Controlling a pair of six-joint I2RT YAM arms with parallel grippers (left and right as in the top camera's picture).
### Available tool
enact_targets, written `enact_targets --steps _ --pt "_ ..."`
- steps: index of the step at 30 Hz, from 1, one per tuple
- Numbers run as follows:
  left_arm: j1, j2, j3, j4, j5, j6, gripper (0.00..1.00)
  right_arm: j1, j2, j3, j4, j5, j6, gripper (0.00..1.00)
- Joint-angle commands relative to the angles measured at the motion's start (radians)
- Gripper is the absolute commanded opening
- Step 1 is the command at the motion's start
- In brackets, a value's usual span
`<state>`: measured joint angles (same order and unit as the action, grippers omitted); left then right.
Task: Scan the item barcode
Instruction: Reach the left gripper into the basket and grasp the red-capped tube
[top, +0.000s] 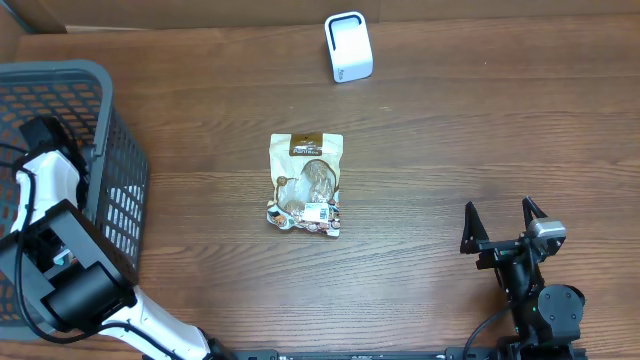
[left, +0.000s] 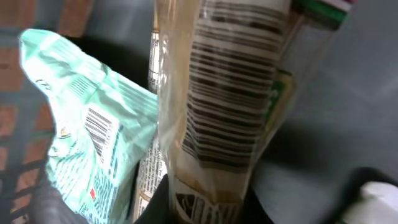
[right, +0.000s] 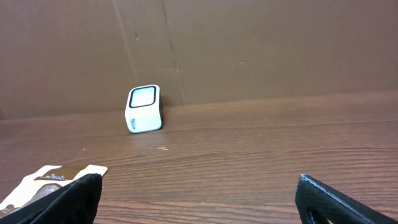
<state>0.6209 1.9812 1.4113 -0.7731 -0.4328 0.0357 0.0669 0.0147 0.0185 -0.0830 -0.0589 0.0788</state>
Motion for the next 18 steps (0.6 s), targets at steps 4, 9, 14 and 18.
enact_targets --steps 4,9,14,18 --pt "0.005 0.037 0.055 -0.118 0.011 -0.127 0.04 0.005 -0.012 -0.011 0.004 0.013 0.007 1.00" --pt "0.005 -0.016 0.202 -0.249 0.037 -0.193 0.04 0.005 -0.012 -0.011 0.004 0.013 0.007 1.00" --pt "0.005 -0.108 0.370 -0.343 0.102 -0.193 0.04 0.005 -0.012 -0.011 0.004 0.013 0.007 1.00" --pt "0.005 -0.209 0.442 -0.343 0.122 -0.188 0.04 0.005 -0.012 -0.011 0.004 0.013 0.007 1.00"
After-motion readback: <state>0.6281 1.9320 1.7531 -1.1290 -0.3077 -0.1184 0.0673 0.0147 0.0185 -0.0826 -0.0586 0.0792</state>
